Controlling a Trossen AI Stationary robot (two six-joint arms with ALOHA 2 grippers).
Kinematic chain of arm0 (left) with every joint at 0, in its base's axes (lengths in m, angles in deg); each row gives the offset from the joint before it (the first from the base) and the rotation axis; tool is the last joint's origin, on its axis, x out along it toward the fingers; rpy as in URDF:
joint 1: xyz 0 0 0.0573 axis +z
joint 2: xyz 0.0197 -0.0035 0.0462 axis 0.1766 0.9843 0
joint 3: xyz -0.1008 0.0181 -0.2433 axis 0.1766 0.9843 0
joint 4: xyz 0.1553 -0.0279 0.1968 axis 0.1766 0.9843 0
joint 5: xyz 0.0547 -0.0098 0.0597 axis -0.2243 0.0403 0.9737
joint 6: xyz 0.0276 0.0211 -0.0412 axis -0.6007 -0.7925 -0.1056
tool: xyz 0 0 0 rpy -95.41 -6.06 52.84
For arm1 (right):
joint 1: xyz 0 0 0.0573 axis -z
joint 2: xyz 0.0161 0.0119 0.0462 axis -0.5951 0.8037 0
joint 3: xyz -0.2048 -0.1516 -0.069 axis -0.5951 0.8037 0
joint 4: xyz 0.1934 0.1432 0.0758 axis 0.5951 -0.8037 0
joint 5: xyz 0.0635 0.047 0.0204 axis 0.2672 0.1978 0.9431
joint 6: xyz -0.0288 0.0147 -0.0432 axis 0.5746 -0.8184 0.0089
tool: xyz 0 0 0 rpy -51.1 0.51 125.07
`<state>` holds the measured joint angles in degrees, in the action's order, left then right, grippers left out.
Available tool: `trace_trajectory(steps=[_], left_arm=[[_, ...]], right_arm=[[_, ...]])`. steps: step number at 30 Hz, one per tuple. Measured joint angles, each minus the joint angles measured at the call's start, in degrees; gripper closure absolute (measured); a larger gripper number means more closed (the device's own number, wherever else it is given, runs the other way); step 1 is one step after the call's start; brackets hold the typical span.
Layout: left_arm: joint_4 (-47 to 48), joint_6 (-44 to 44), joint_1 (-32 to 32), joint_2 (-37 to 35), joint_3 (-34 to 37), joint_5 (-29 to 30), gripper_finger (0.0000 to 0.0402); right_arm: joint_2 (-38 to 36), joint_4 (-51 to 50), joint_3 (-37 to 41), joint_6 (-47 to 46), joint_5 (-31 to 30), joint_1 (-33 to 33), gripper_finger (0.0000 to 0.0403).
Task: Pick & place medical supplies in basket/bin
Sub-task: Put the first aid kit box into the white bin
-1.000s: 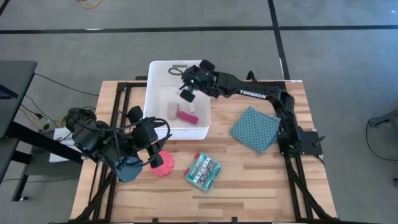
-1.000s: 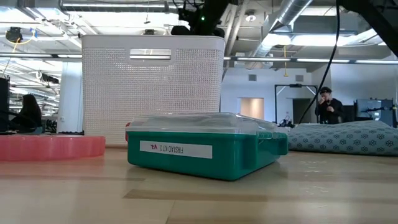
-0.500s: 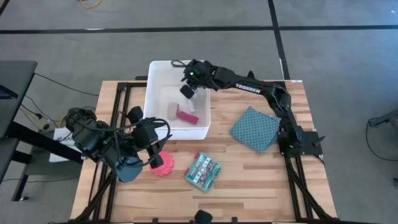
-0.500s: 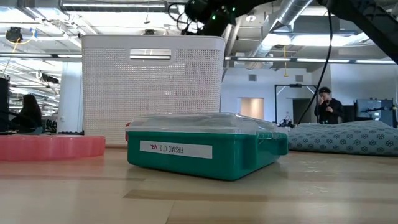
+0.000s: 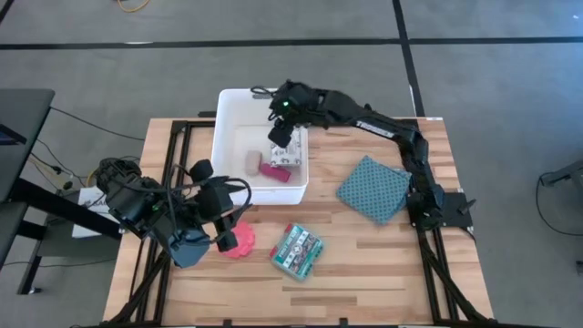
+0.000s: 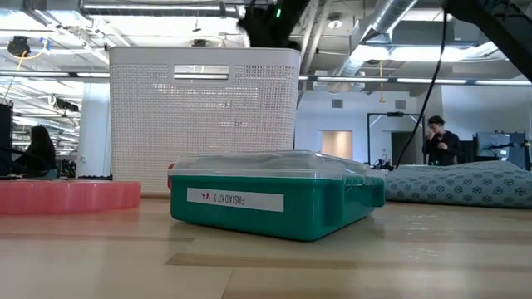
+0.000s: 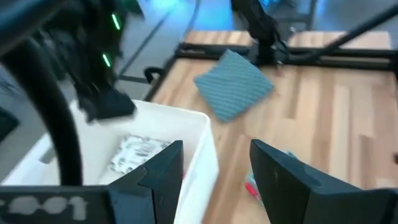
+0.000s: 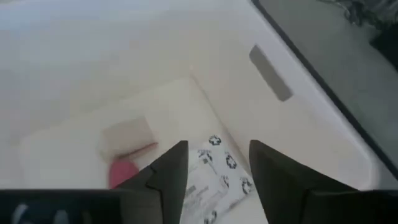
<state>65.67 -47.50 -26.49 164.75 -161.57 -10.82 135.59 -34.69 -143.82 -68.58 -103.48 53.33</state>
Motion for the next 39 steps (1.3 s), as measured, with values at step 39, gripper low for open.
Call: trace_trajectory(steps=[39], left_arm=[[-33.2, 11.6, 8.6, 9.7, 46.9, -22.4, 0.0226]], right_arm=[[-14.4, -32.2, 3.6, -13.9, -6.1, -21.0, 0.0254]])
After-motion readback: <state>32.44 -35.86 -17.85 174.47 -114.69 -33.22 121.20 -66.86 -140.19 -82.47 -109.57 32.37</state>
